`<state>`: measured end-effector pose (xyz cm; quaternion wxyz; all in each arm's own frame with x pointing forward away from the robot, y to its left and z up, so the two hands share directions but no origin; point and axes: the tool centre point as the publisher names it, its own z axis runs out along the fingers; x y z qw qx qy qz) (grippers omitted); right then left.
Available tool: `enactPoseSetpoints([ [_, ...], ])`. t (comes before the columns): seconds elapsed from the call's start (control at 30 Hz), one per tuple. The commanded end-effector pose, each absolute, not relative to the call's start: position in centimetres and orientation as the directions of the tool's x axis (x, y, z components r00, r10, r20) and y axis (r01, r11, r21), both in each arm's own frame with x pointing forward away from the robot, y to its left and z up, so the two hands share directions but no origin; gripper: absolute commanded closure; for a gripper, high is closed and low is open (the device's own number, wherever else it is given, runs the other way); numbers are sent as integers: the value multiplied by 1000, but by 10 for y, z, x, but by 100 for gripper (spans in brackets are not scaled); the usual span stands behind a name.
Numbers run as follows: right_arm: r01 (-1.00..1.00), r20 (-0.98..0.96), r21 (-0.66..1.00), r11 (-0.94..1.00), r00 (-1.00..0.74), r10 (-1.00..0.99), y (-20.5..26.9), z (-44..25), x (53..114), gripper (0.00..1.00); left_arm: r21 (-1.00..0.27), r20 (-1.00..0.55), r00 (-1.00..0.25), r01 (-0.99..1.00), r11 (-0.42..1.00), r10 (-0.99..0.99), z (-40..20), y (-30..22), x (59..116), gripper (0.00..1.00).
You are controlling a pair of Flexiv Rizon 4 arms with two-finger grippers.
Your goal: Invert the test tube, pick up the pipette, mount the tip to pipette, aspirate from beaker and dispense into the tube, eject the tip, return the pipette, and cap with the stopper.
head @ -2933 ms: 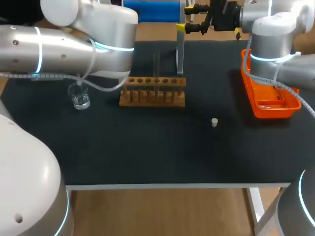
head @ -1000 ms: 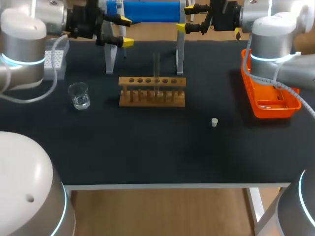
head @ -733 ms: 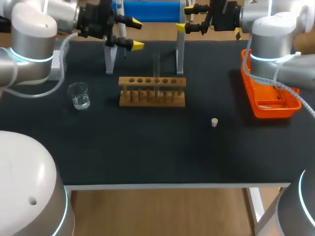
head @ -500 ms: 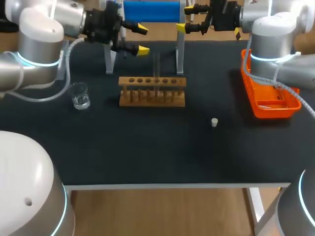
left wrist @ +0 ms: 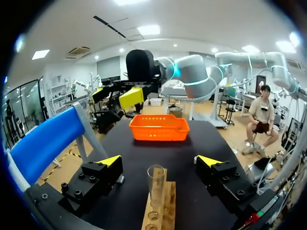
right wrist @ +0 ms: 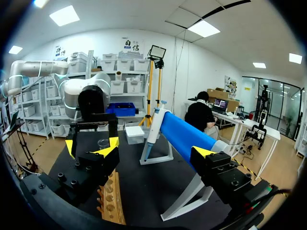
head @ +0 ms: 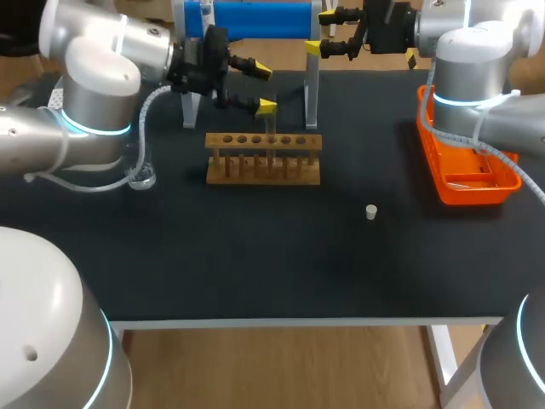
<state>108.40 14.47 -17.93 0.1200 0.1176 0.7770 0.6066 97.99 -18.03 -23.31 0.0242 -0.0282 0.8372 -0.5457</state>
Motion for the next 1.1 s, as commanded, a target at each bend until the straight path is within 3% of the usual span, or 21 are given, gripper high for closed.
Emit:
enactPoseSetpoints([
  [0.03,39,-42,970,238,-945,325,144,-179,1085,0,-908,11,-997,-40,417,-71,-245,-186,985,0],
  [1.1,39,-42,970,238,-945,325,144,-179,1085,0,-892,15,-997,-49,449,-80,-281,-191,1000,0],
])
